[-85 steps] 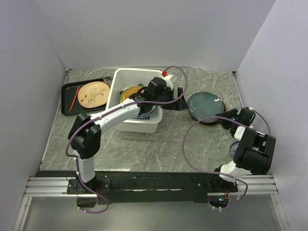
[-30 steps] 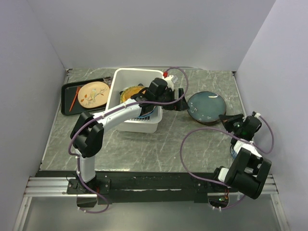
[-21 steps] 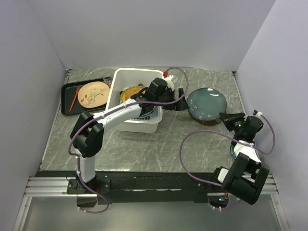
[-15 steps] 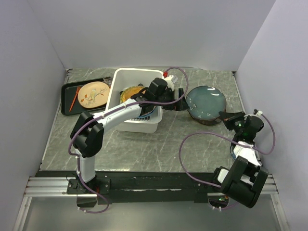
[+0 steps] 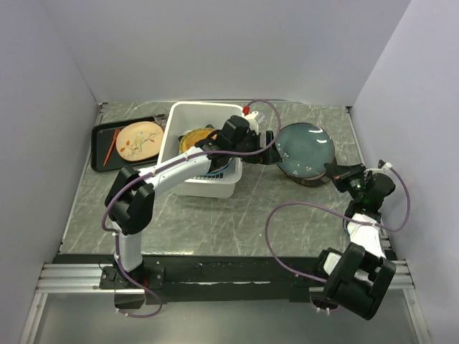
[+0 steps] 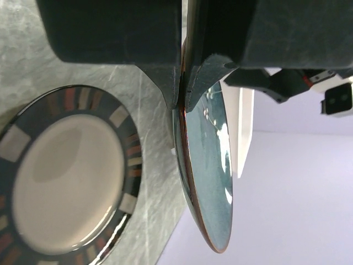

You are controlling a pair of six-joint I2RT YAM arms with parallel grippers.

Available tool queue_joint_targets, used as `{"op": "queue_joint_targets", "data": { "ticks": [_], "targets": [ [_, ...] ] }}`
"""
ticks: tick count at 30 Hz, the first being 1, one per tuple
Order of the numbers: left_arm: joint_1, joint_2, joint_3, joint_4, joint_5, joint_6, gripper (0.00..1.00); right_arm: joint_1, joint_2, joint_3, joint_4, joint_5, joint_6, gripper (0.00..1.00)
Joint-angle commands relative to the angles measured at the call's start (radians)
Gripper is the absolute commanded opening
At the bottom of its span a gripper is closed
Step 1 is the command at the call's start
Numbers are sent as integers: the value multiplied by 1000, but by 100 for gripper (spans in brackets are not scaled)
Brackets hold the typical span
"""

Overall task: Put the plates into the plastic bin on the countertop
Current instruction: Pick up the plate from the corner of the board.

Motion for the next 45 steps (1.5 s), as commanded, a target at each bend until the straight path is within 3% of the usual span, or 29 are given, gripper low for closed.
{"op": "queue_joint_targets", "data": {
  "ticks": [1, 13, 19, 26, 34, 41, 45],
  "targets": [
    [-2, 0, 50, 29, -5, -15, 95, -8, -66, 85, 147, -87, 71, 0],
    [15, 0, 38, 88, -16, -73, 91, -7, -80, 108, 170, -150, 114, 0],
    [41, 4, 1, 183, 35, -133, 83, 0, -77, 118, 189, -180, 134, 0],
    [47, 40, 24, 201, 74, -156, 63, 9, -75, 138, 180, -205, 142, 0],
    [47, 57, 24, 221, 97, -165, 48, 13, -69, 140, 210, -226, 163, 0],
    [48, 47, 21, 230, 110, -162, 1, 21, -27, 135, 239, -242, 175, 0],
    [48, 37, 12, 226, 94, -160, 1, 23, -12, 132, 242, -239, 175, 0]
  ]
}}
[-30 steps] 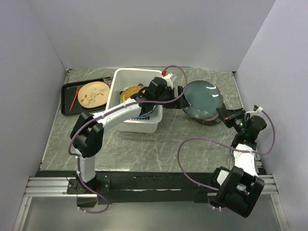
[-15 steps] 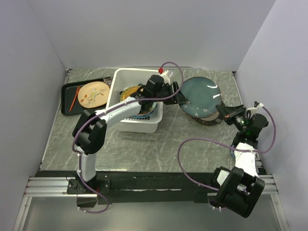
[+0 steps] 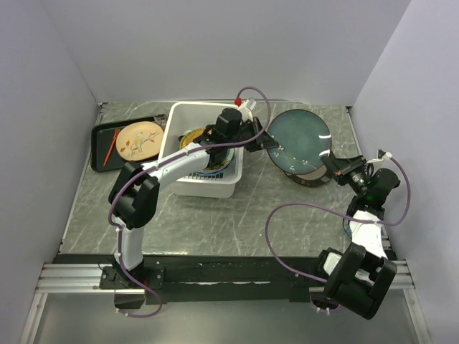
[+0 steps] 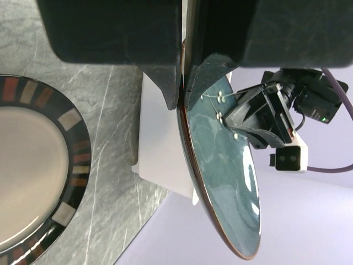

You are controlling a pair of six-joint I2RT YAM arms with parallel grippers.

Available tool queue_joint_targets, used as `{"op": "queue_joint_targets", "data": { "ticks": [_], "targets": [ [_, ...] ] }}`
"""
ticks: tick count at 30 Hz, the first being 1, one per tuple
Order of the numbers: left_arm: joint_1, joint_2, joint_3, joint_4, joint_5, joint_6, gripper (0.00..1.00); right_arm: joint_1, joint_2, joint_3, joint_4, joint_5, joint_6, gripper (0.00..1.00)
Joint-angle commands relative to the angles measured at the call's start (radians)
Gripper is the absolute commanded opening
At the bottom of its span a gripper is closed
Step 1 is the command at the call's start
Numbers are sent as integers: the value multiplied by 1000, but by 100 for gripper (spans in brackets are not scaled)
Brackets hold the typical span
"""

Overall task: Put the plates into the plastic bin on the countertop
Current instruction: Pick up the plate from the corner of the board.

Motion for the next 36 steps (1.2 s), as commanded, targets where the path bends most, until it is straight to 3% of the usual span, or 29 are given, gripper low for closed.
{"op": "queue_joint_targets", "data": {
  "ticks": [1, 3, 5, 6, 7, 9, 10, 12, 18, 24, 36],
  "targets": [
    [-14, -25, -2, -17, -15, 93, 1, 13, -14, 72, 160, -58, 99, 0],
    [-11, -30, -7, -14, -17, 92, 1, 13, -6, 72, 159, -56, 97, 2],
    [-13, -34, -10, -12, -20, 90, 1, 13, 2, 69, 173, -59, 100, 12],
    [-11, -36, -8, -14, -21, 89, 1, 13, 9, 67, 176, -59, 102, 20],
    [-13, -40, -10, -12, -23, 90, 1, 13, 15, 64, 177, -59, 103, 36],
    [-9, -47, -17, -6, -23, 86, 1, 13, 25, 60, 179, -53, 103, 51],
    [-8, -53, -21, 9, -17, 82, 1, 13, 26, 51, 199, -51, 115, 63],
    [-5, -56, -27, 18, -11, 79, 1, 13, 31, 41, 205, -45, 119, 75],
    [4, -63, -25, 9, -12, 82, 1, 13, 28, 66, 99, -18, 44, 88],
    [6, -77, -27, 0, -15, 89, 1, 13, -1, 118, -132, 56, -101, 100],
    [15, -114, -22, -14, -17, 104, 1, 13, -14, 112, -123, 61, -89, 100]
  ]
}}
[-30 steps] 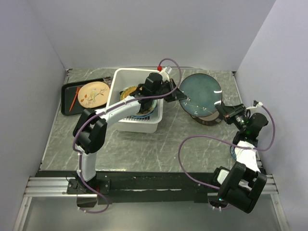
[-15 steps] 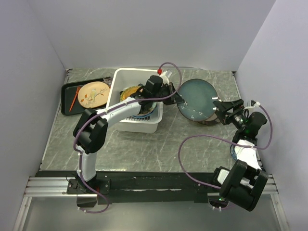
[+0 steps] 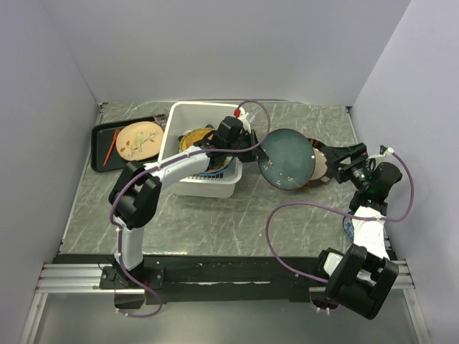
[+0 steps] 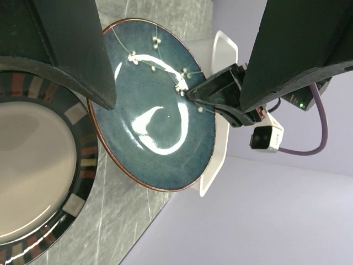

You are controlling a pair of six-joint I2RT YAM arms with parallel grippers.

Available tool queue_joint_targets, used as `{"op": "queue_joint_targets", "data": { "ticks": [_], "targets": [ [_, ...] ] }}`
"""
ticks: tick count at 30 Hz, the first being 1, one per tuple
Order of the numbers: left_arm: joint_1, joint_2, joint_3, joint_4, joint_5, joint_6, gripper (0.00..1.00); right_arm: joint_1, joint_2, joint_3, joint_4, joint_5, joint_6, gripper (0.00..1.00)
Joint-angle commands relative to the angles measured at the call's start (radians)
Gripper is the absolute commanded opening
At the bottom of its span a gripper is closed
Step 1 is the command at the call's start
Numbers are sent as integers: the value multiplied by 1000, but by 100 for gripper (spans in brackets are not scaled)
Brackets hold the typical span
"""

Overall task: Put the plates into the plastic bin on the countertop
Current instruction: Pick up the plate from the corner of the board, then place the plate in the plastic bin.

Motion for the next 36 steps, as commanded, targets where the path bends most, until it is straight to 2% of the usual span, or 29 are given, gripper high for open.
{"op": "queue_joint_targets", "data": {
  "ticks": [1, 18, 36],
  "targets": [
    [10, -120, 37, 130, 30, -2, 1, 0, -18, 33, 17, 5, -16, 100],
    [37, -210, 51, 153, 79, -12, 1, 0, -32, 24, 23, 8, -11, 100],
    [101, -376, -18, 105, 41, 17, 1, 0, -30, 16, 34, 13, -2, 100]
  ]
}}
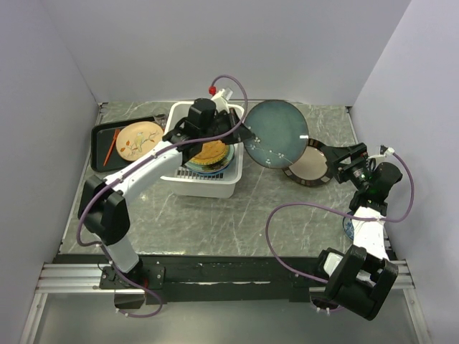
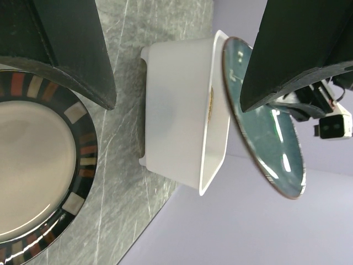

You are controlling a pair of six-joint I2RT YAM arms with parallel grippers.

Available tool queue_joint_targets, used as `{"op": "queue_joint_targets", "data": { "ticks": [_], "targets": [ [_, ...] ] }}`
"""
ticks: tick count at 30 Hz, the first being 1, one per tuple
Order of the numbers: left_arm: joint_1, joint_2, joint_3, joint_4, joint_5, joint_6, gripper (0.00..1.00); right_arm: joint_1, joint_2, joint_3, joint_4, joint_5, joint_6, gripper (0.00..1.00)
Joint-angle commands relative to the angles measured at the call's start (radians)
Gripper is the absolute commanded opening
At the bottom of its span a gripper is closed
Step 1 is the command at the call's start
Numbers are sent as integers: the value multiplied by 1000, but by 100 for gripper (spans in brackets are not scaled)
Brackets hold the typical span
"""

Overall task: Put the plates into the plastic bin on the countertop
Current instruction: Place the plate in the plastic bin.

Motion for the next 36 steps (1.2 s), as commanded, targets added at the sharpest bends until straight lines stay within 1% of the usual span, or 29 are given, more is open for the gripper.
{"op": "queue_joint_targets", "data": {
  "ticks": [1, 16, 25, 31, 36],
  "targets": [
    [22, -128, -4, 152, 23, -10, 1, 0, -24, 15, 36, 12, 0, 100],
    [134, -255, -100, 116, -5, -8, 1, 17, -3, 29, 7, 34, -31, 100],
    [201, -312, -156, 116, -26, -39, 1, 82, 29, 61, -39, 72, -74, 100],
    [256, -346, -219, 152, -49, -108, 1, 119, 46, 83, -63, 95, -98, 100],
    [307, -355, -248, 136, -60, -132, 1, 142, 52, 92, -85, 120, -116, 100]
  ]
}}
